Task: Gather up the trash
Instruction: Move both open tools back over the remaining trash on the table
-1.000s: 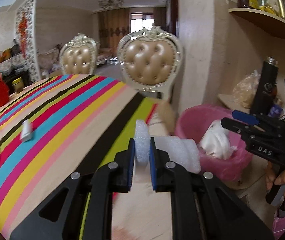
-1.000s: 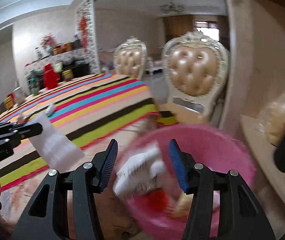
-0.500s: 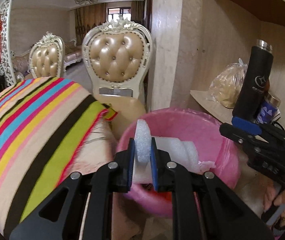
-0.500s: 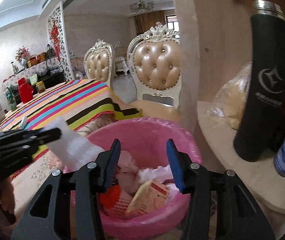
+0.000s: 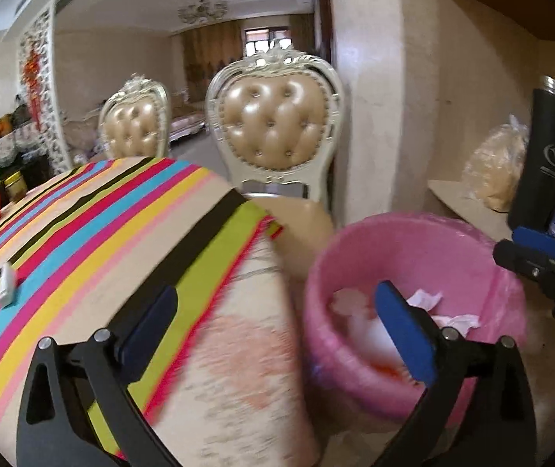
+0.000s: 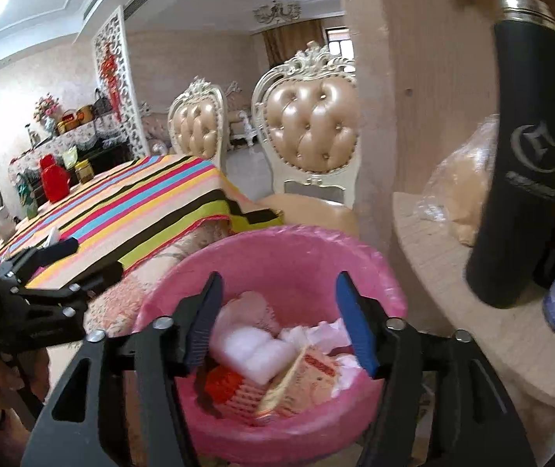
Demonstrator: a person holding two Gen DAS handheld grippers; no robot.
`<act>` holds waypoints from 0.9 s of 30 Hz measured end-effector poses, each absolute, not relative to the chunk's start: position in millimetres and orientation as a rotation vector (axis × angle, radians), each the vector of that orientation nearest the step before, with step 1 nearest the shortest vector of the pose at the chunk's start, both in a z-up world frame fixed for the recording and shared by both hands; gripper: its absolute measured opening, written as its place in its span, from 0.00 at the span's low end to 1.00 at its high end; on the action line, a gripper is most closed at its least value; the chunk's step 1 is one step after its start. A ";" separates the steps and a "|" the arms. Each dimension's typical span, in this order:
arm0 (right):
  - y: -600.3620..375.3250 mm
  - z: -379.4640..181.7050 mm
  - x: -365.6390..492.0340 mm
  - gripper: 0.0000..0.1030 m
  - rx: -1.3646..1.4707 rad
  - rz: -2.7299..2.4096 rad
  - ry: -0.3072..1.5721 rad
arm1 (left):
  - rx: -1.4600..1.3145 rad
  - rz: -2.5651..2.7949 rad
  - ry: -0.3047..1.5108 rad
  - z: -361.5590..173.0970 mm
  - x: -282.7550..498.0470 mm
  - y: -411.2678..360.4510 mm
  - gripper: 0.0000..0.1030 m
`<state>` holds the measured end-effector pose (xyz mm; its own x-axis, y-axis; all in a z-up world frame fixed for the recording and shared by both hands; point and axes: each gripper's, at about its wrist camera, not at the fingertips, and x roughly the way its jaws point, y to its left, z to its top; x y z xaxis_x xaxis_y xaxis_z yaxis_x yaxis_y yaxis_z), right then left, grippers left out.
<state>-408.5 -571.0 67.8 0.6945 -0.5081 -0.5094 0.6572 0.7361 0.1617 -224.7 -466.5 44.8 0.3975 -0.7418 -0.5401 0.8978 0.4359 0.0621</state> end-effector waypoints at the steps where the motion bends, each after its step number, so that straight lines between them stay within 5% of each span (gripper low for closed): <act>1: -567.8 67.7 -404.4 0.64 0.344 -0.654 0.461 | 0.370 -1.055 0.486 45.2 -218.4 -459.7 0.95; 27: -400.3 71.2 -98.8 0.75 0.155 -0.138 0.669 | 0.365 -0.427 0.570 52.3 8.7 -188.2 0.95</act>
